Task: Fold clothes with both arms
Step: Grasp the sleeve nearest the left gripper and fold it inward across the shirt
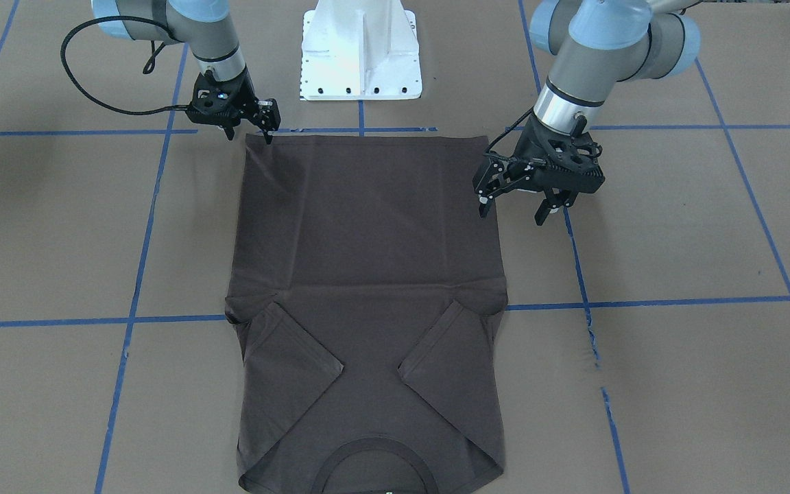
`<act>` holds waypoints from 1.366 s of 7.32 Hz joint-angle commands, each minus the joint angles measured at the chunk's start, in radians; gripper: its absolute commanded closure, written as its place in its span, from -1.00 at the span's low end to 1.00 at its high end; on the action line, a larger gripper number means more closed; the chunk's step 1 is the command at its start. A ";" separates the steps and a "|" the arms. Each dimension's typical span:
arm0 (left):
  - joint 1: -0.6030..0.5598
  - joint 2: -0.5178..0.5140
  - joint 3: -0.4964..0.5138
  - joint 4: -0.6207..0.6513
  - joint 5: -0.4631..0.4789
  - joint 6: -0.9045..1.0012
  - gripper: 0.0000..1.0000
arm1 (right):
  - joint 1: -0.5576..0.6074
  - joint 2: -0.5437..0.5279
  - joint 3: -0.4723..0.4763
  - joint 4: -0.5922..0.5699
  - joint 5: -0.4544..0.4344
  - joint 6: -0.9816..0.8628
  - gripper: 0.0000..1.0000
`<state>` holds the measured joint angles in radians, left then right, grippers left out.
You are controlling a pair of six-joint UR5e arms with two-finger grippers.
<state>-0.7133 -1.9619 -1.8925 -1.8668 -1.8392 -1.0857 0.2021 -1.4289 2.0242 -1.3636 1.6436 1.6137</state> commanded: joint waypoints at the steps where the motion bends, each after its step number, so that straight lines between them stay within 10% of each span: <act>1: 0.000 0.000 0.001 0.000 0.000 0.001 -1.00 | -0.001 0.002 -0.004 0.000 0.021 0.000 -0.30; 5: 0.000 -0.002 0.000 0.000 0.002 0.001 -1.00 | -0.001 0.001 -0.004 0.000 0.045 -0.005 1.00; 10: 0.009 0.042 0.004 0.000 0.000 -0.052 -1.00 | 0.037 -0.007 0.074 0.005 0.045 -0.008 1.00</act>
<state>-0.7095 -1.9518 -1.8811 -1.8669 -1.8387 -1.1044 0.2254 -1.4318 2.0668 -1.3589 1.6889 1.6076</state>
